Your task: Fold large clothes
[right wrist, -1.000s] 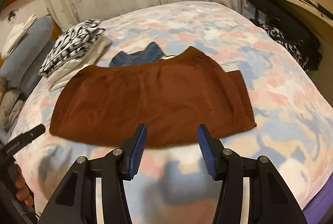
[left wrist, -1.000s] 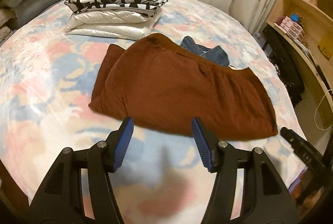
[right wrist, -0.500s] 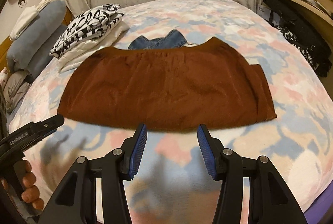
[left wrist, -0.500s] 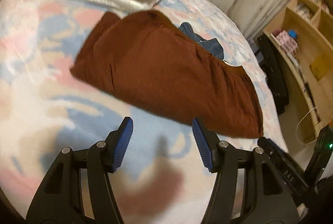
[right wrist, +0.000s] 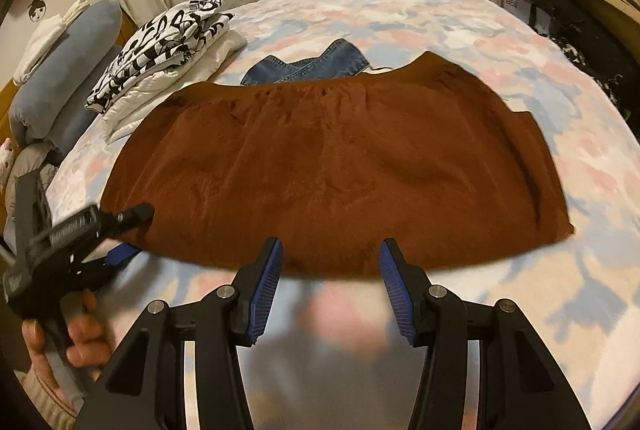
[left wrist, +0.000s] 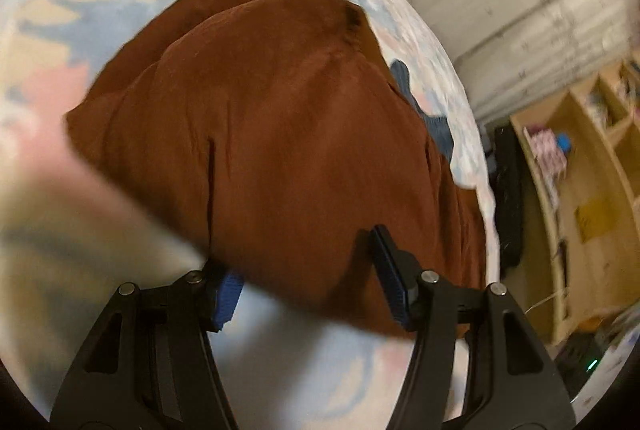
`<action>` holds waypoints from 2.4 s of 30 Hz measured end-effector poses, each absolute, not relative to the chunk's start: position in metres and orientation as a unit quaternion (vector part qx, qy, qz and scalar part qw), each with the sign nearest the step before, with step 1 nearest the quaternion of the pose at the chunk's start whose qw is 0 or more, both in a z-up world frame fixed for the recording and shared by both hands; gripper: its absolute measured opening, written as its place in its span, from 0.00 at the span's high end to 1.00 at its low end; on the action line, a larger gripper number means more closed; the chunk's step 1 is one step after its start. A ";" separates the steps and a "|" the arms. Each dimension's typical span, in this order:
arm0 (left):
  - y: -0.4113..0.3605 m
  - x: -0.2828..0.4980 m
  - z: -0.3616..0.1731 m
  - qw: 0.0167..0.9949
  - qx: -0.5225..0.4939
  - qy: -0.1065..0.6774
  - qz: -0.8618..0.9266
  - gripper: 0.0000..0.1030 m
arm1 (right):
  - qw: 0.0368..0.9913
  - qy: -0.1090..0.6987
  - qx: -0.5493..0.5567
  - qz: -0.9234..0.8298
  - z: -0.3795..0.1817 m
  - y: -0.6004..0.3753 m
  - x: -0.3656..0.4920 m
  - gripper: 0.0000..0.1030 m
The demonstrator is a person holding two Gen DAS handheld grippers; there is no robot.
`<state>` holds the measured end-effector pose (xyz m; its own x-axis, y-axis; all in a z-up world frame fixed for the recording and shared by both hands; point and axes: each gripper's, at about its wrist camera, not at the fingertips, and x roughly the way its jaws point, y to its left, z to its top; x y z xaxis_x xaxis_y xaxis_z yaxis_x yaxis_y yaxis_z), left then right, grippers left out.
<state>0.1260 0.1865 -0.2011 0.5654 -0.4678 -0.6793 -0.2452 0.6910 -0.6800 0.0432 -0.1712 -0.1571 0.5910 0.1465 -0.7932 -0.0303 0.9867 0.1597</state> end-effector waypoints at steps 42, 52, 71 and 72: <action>-0.057 0.120 -0.042 0.952 0.089 0.260 -0.134 0.91 | 0.872 0.455 0.158 0.084 -0.164 -0.247 0.165 0.76; -0.228 0.100 -0.117 0.897 0.204 0.314 -0.234 0.90 | 0.888 0.405 0.200 -0.091 -0.155 -0.399 0.100 0.76; -0.198 0.093 -0.080 0.866 0.131 0.390 -0.284 0.38 | 0.906 0.370 0.185 -0.088 -0.134 -0.406 0.054 0.63; -0.192 0.088 -0.073 0.867 0.125 0.391 -0.283 0.37 | 0.908 0.368 0.182 -0.087 -0.128 -0.404 0.052 0.63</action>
